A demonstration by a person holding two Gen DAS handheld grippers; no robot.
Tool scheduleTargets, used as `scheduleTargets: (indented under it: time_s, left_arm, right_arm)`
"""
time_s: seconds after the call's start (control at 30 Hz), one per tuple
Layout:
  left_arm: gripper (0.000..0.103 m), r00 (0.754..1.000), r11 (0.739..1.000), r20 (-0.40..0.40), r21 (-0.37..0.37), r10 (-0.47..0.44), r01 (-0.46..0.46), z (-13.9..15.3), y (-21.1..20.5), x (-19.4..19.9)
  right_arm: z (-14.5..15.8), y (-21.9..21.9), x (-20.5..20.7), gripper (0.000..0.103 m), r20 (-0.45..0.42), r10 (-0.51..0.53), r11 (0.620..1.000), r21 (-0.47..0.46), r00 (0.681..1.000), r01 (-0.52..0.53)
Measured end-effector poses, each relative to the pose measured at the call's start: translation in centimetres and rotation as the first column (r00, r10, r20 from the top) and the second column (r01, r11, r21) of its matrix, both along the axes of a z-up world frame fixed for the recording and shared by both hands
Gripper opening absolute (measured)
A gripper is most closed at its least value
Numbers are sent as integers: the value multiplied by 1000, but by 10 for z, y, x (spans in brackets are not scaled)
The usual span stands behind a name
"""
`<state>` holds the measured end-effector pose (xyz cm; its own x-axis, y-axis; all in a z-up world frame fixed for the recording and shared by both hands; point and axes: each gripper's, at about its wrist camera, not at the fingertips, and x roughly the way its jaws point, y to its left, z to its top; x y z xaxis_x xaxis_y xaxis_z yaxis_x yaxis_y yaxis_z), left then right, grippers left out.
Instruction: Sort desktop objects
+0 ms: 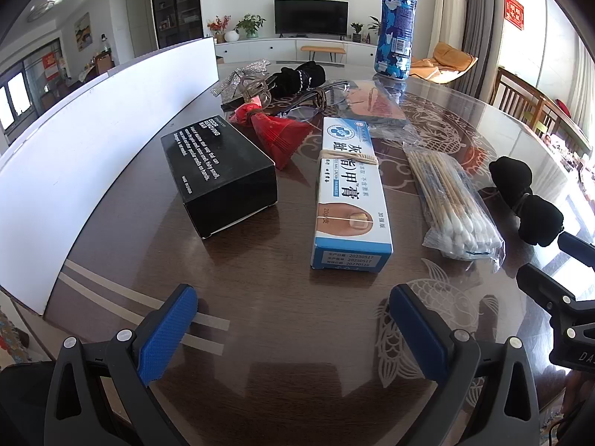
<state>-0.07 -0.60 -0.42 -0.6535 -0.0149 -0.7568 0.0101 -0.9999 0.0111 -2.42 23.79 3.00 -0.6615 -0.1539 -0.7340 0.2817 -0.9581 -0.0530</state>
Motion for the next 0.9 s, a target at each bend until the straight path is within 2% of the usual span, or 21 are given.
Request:
scheduleTargets:
  time_s: [0.9]
  left_arm:
    - [103, 1000, 1000, 12, -3, -9, 9, 0, 4, -3]
  right_arm:
    - [-5, -2, -4, 103, 46, 13, 1000, 1, 999, -13]
